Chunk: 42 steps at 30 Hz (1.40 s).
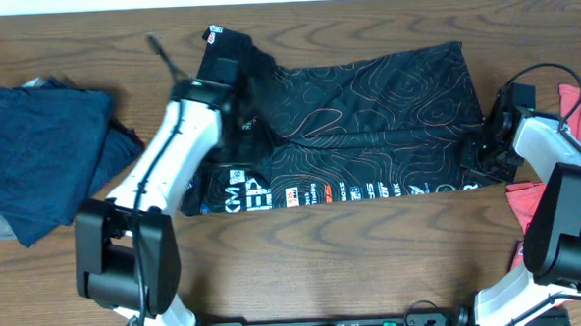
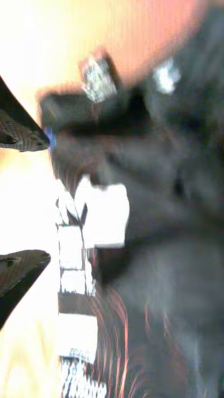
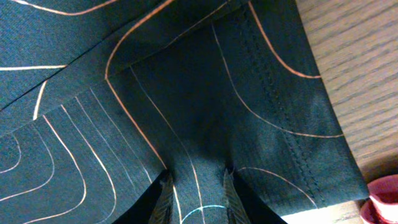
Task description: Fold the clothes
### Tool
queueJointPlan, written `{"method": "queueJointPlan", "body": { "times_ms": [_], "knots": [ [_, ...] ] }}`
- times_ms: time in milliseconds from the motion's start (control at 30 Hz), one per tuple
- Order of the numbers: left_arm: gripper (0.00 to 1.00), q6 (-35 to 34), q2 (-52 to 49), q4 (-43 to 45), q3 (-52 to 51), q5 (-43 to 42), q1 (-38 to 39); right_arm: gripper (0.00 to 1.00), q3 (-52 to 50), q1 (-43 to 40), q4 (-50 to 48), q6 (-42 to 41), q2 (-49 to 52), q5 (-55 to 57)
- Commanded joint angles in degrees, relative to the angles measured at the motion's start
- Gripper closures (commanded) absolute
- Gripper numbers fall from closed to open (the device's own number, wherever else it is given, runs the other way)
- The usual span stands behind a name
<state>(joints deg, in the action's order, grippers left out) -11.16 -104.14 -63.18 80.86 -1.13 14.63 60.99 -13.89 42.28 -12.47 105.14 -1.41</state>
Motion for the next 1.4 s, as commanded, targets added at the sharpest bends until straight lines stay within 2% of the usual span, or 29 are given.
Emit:
{"method": "queueJointPlan", "body": {
  "times_ms": [0, 233, 267, 367, 500, 567, 667, 733, 767, 800, 1000, 1200, 1333, 1367],
  "knots": [
    [0.47, -4.4, 0.3, -1.0, -1.6, 5.9, -4.6, 0.74, -1.6, 0.8, 0.2, 1.0, 1.0, 1.2],
    [0.48, -7.0, 0.3, 4.5, -10.6, 5.6, -12.4, 0.74, -1.6, 0.8, 0.4, 1.0, 1.0, 1.2],
    [0.51, -7.0, 0.3, 5.7, -11.6, 5.1, -13.0, 0.74, -1.6, 0.8, 0.4, 1.0, 1.0, 1.2],
    [0.6, -6.7, 0.3, 10.6, -15.0, -0.6, -14.8, 0.74, -1.6, 0.8, 0.3, 1.0, 1.0, 1.2],
    [0.6, -6.1, 0.3, 16.1, -18.9, -8.9, -14.8, 0.74, -1.6, 0.8, 0.4, 1.0, 1.0, 1.2],
    [0.61, -6.1, 0.3, 17.7, -20.6, -10.7, -14.6, 0.74, -1.6, 0.8, 0.4, 1.0, 1.0, 1.2],
    [0.7, -6.1, 0.3, 18.1, -22.2, -10.9, -14.6, 0.74, -1.6, 0.8, 0.5, 1.0, 1.0, 1.2],
    [0.81, -6.1, 0.3, 18.1, -22.5, -9.7, -14.7, 0.74, -1.6, 0.8, 0.5, 1.0, 1.0, 1.2],
    [0.91, -6.1, 0.3, 18.0, -22.5, -8.6, -14.7, 0.75, -1.6, 0.8, 0.5, 1.0, 1.0, 1.2],
    [0.94, -6.1, 0.3, 18.1, -22.5, -7.9, -14.7, 0.75, -1.6, 0.8, 0.6, 1.0, 1.0, 1.2],
    [0.94, -6.1, 0.4, 17.4, -20.4, -2.3, -16.0, 0.74, -1.6, 0.8, 0.8, 1.0, 1.0, 1.2],
    [0.94, -6.1, 0.7, 13.5, -16.0, 10.7, -18.4, 0.74, -1.6, 0.8, 0.8, 1.0, 1.0, 1.6],
    [0.93, -6.1, 0.7, 13.4, -15.9, 13.7, -20.5, 0.74, -1.6, 0.8, 0.9, 1.0, 1.0, 2.5],
    [0.89, -6.1, 0.7, 13.3, -15.9, 13.6, -21.1, 0.74, -1.6, 0.8, 0.9, 1.0, 1.0, 2.9]
  ]
}}
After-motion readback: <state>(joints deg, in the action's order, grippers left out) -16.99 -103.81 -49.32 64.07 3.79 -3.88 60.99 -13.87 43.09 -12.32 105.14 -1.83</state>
